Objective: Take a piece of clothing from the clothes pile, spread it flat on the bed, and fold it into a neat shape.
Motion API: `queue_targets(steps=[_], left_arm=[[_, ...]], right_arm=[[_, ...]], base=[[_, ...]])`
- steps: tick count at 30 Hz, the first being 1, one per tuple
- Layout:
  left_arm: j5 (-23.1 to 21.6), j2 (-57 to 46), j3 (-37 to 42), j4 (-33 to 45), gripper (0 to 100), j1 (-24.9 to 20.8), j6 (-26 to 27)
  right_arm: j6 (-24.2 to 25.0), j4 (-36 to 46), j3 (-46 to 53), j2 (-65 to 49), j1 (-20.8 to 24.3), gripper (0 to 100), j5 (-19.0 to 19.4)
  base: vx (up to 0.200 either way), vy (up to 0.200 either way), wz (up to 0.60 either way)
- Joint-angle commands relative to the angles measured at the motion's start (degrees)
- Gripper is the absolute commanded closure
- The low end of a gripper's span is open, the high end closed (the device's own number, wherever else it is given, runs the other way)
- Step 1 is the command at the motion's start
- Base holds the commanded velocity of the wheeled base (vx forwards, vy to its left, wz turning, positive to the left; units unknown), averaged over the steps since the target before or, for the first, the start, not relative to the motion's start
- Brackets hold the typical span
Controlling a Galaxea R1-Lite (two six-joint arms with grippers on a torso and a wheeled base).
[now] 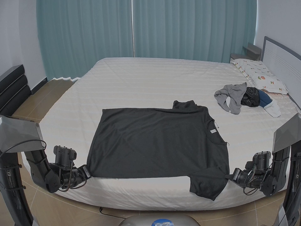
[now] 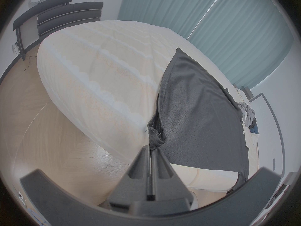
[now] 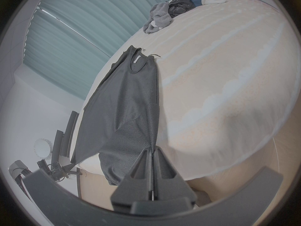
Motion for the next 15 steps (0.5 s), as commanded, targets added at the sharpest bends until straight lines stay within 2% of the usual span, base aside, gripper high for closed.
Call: queue_targets(steps=[1,7,15], left_arm=[[0.0,0.0,0.0,0.0,100,0.0,0.0],[0.0,-0.1,0.1,0.2,100,0.1,0.1],[0.1,-5.8,0.6,3.8,100,1.4,2.4]], right_arm=[[-1.0,-0.1,1.4,-1.0,-0.5,100,0.0],[-5.2,-0.1,3.6,-1.3,-1.8,100,0.0],[-5.8,-2.8,5.4,-5.7,-2.7,100,0.3]], base=[[0.0,0.0,0.0],[0.0,0.0,0.0],[0.0,0.0,0.0]])
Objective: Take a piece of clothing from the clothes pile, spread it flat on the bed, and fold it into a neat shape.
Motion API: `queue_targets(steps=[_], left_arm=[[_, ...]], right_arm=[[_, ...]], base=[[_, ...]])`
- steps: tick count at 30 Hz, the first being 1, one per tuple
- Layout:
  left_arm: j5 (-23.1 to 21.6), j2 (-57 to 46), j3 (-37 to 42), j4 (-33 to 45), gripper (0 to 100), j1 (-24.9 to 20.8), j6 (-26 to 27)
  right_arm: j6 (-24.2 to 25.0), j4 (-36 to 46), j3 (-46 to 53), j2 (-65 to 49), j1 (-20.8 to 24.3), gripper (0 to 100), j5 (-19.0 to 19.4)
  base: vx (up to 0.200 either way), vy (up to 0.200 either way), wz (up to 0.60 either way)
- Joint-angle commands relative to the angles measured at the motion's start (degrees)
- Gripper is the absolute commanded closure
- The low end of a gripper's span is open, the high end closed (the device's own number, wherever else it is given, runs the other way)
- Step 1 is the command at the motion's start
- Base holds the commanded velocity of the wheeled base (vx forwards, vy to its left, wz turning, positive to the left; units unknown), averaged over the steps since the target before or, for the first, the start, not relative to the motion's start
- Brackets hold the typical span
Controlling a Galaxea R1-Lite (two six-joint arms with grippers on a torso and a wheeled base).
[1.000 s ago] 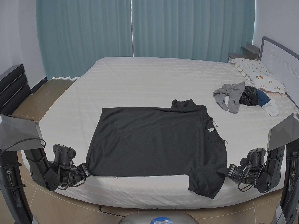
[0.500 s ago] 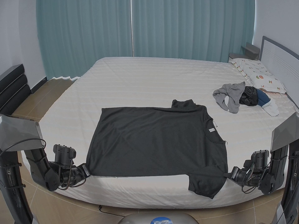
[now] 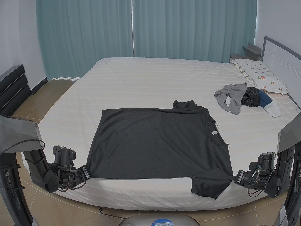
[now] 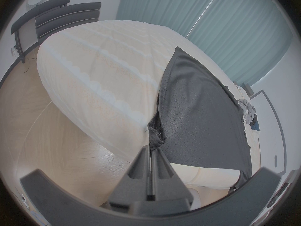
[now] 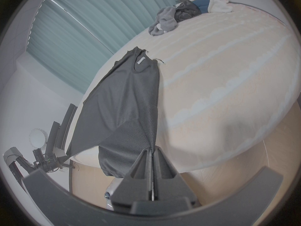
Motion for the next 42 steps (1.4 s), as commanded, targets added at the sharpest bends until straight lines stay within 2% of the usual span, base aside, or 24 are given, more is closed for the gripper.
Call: queue_targets(steps=[1,10,17,23,31,35,40,41,42], left_arm=[[0.1,-4.9,0.2,2.4,100,1.2,0.4],[0.1,-7.0,0.4,5.8,100,1.2,2.5],[0.1,-2.9,-0.5,5.2,100,0.7,2.5],[0.1,-1.4,-1.4,4.8,100,0.7,2.0],[0.5,-1.8,-4.5,3.5,100,1.1,-2.2],[0.5,-1.1,-4.2,3.6,100,1.1,-2.1],[0.4,-0.7,-3.6,3.9,100,1.1,-1.9],[0.4,-0.7,-3.5,3.9,100,1.1,-1.9],[0.4,-0.8,-3.5,3.9,100,1.1,-1.8]], right_arm=[[0.0,-0.7,1.0,-3.1,-0.4,100,0.1],[-0.2,-0.1,1.9,-5.5,-1.2,100,0.3],[-0.2,-5.1,-0.2,1.9,-1.3,100,0.4],[0.4,-5.5,-3.8,4.3,0.4,100,0.6],[0.3,-5.5,-6.6,4.1,0.5,100,0.5],[0.7,-5.5,-7.5,7.7,0.0,100,0.9],[3.7,-5.5,-7.5,7.5,0.2,100,2.0],[3.8,-5.5,-7.3,7.2,0.2,0,2.4],[3.8,-5.5,-7.2,7.1,0.2,0,2.7]], base=[[0.0,0.0,0.0],[0.0,0.0,0.0],[0.0,0.0,0.0],[0.0,0.0,0.0],[0.0,0.0,0.0],[0.0,0.0,0.0],[0.0,0.0,0.0],[0.0,0.0,0.0],[0.0,0.0,0.0]])
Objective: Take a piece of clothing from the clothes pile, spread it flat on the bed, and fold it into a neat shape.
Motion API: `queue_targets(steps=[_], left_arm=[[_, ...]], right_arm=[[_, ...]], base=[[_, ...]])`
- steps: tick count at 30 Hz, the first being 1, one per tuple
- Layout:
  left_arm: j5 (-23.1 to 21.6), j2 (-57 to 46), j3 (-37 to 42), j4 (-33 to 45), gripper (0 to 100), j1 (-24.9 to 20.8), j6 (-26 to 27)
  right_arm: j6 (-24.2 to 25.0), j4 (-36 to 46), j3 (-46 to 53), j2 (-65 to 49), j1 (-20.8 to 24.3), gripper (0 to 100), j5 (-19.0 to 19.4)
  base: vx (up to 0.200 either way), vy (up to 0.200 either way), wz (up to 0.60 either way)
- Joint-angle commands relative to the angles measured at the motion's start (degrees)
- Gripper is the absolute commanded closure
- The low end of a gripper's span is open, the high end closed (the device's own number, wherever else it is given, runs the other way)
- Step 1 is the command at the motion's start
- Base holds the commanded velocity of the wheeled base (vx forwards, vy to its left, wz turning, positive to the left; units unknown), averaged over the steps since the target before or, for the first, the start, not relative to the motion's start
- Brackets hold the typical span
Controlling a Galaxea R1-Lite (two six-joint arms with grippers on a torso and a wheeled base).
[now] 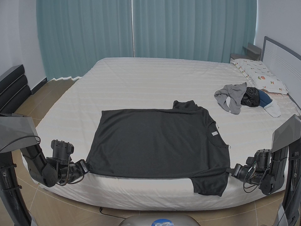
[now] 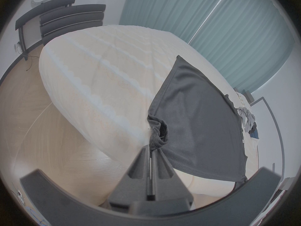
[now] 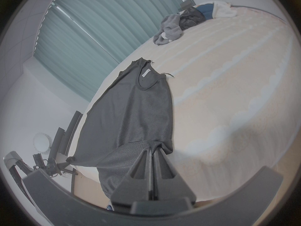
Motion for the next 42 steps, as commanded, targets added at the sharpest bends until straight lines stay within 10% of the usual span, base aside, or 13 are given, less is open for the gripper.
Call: queue_targets(steps=[1,31,32,42], left_arm=[[0.0,0.3,0.4,0.1,100,0.0,0.1],[-2.0,0.6,3.1,-0.3,100,0.7,3.5],[-2.0,0.6,3.0,-0.3,0,0.7,3.4],[-7.2,-0.5,4.2,-2.2,0,3.5,3.8]], right_arm=[[0.2,-0.8,0.4,0.4,0.2,0,0.5],[4.4,-0.8,0.9,-3.5,-0.4,0,0.8],[4.4,-0.8,1.0,-3.5,-0.4,0,0.8],[4.4,-0.8,1.1,-3.5,-0.3,0,0.8]], base=[[0.0,0.0,0.0],[0.0,0.0,0.0],[0.0,0.0,0.0],[0.0,0.0,0.0]])
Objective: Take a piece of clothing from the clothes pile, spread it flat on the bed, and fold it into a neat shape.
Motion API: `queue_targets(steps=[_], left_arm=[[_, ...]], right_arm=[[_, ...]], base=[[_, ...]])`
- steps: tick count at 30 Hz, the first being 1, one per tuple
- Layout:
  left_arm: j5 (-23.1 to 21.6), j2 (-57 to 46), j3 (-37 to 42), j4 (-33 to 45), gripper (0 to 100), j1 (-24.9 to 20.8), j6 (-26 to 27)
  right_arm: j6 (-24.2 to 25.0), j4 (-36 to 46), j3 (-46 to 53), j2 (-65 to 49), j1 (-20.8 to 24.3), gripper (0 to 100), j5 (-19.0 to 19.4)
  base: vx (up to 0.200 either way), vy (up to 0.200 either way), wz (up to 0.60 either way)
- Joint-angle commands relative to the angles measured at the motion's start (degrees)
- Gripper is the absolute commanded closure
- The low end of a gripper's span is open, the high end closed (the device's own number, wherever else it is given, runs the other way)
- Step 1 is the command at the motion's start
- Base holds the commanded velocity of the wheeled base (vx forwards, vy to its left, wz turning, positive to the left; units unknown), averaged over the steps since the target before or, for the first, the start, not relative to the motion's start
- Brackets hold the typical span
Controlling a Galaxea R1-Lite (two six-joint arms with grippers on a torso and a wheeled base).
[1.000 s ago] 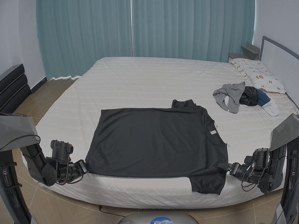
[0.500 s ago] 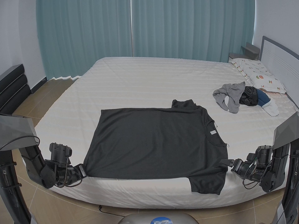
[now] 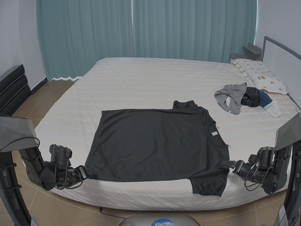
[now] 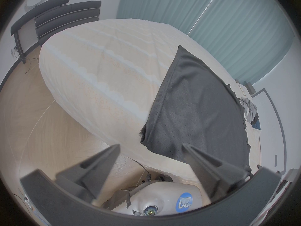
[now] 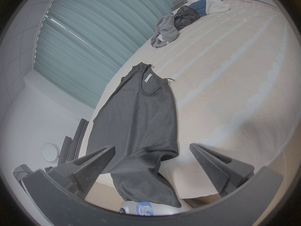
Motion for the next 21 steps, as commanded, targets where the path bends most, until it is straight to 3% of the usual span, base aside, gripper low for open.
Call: queue_targets(steps=[1,3,4,7,9,15,21], left_arm=[[-6.2,-0.7,0.8,-2.6,0,3.4,0.8],[-9.8,-0.7,0.8,-3.9,0,5.0,2.1],[-14.8,-0.3,0.9,-4.9,0,7.6,5.9],[-19.4,-0.1,0.4,-4.5,0,9.4,11.1],[-20.1,0.4,0.2,-4.5,0,9.4,12.1],[-22.4,7.5,-1.4,-5.5,0,8.7,23.7],[-22.6,8.3,-4.0,-5.0,0,7.8,24.2]], right_arm=[[0.0,-0.8,0.2,-0.2,0.1,0,0.0],[0.0,-0.8,0.2,-0.3,0.1,0,0.0],[0.0,-0.8,0.1,-0.4,0.1,0,0.1],[0.0,-0.8,0.2,-0.5,0.2,0,0.6],[0.0,-0.8,0.2,-0.5,0.1,0,0.8],[0.0,-0.8,0.3,-0.4,0.1,0,0.8],[-0.1,-0.8,0.2,-0.3,0.1,0,0.7]], base=[[0.0,0.0,0.0],[0.0,0.0,0.0],[0.0,0.0,0.0],[0.0,0.0,0.0],[0.0,0.0,0.0],[0.0,0.0,0.0],[0.0,0.0,0.0]])
